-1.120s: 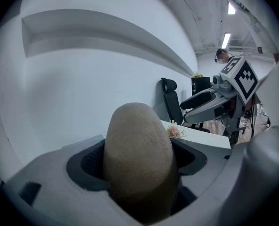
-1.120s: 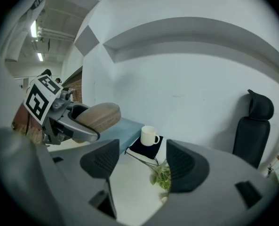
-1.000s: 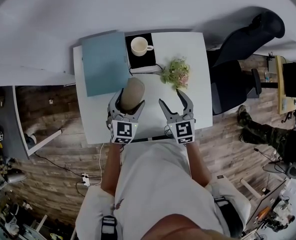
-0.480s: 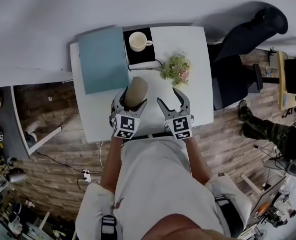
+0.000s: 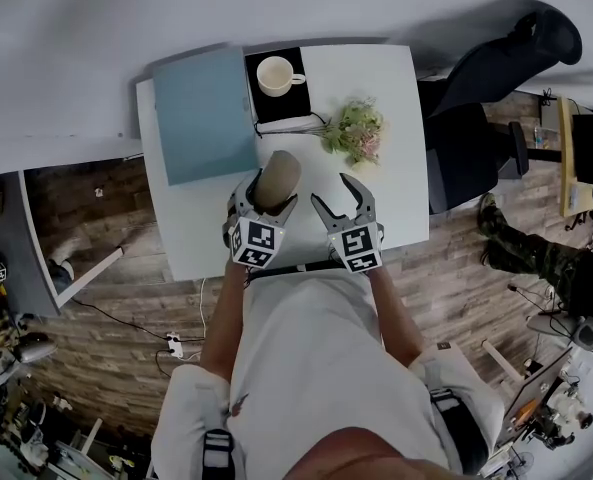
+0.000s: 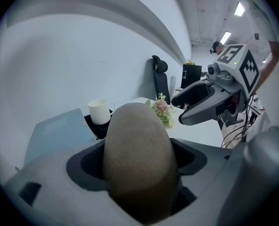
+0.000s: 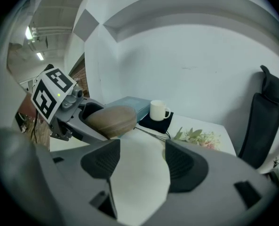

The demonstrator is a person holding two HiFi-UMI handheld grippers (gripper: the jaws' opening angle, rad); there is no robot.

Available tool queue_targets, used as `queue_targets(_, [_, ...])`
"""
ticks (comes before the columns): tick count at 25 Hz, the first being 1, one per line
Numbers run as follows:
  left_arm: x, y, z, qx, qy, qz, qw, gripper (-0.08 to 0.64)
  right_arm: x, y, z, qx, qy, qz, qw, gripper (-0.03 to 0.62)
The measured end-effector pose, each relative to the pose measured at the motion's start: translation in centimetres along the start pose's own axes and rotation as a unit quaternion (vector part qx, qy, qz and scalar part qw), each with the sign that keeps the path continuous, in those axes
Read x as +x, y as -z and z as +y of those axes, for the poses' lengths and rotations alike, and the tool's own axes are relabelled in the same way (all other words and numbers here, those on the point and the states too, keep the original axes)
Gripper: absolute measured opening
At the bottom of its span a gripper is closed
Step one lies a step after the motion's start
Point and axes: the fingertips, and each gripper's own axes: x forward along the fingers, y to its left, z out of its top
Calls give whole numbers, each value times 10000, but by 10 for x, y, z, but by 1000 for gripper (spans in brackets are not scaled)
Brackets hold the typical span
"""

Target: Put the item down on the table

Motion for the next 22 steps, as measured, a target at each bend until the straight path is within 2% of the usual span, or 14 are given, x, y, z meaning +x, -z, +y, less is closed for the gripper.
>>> queue_targets(22, [31,53,-14,-26,303,689,9972,410,20,47,2,-100,-271,680,9973,304])
